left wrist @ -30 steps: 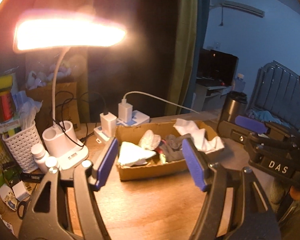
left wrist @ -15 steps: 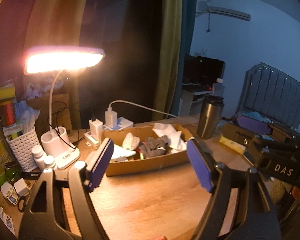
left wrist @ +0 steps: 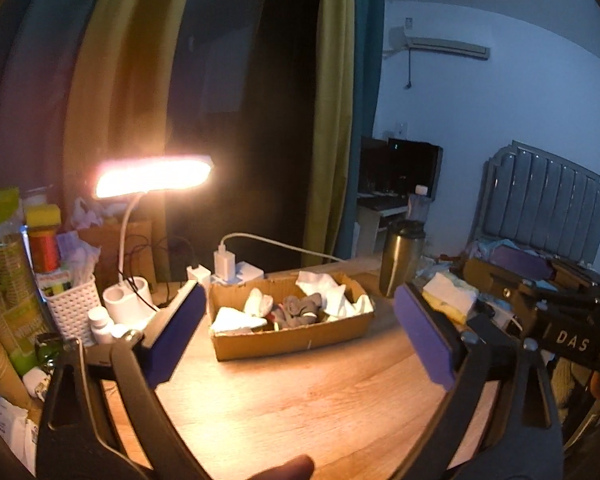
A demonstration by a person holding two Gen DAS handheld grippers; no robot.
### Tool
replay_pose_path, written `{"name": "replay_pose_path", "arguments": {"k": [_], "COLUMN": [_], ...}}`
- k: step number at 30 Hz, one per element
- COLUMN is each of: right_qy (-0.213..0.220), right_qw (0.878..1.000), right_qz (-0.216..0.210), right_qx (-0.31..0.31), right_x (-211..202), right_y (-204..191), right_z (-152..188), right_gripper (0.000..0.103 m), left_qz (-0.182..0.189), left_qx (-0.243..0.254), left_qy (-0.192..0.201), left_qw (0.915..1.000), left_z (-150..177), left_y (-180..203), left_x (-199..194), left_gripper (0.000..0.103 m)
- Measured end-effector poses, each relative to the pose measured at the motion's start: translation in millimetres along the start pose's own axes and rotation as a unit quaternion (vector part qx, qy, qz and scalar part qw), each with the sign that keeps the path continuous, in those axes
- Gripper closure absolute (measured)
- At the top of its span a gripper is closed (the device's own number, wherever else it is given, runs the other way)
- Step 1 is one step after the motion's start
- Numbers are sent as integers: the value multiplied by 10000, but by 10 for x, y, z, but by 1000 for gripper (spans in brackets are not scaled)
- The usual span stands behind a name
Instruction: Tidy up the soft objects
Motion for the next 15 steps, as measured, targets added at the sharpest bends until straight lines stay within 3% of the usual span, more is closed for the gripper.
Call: {"name": "replay_pose_path", "arguments": {"k": [5,15], "right_qy": [78,216], "right_qw": [10000,9995], "right_qz": [40,222], "right_qx": [5,76], "right_x": [-196,-494], "right_y": [-9,54], "right_z": [-31,-99], "right_gripper": [22,21], "left_qz": [-68,-102], "left_qx": [69,283], "left_qy": [116,333], "left_qw": [9999,9990], "left_z": [-74,-206], "left_y": [47,194], "left_x": [-197,-515], "left_gripper": [6,6]}}
Point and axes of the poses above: each gripper's, at about its wrist camera, not at the fingertips, and x roughly the way its jaws point, y to its right, z to its underside, the point moved 10 cm from there along x, roughly the way its jaws point, and after that the axes turned 3 degrees about z, right-handed, at the moved point
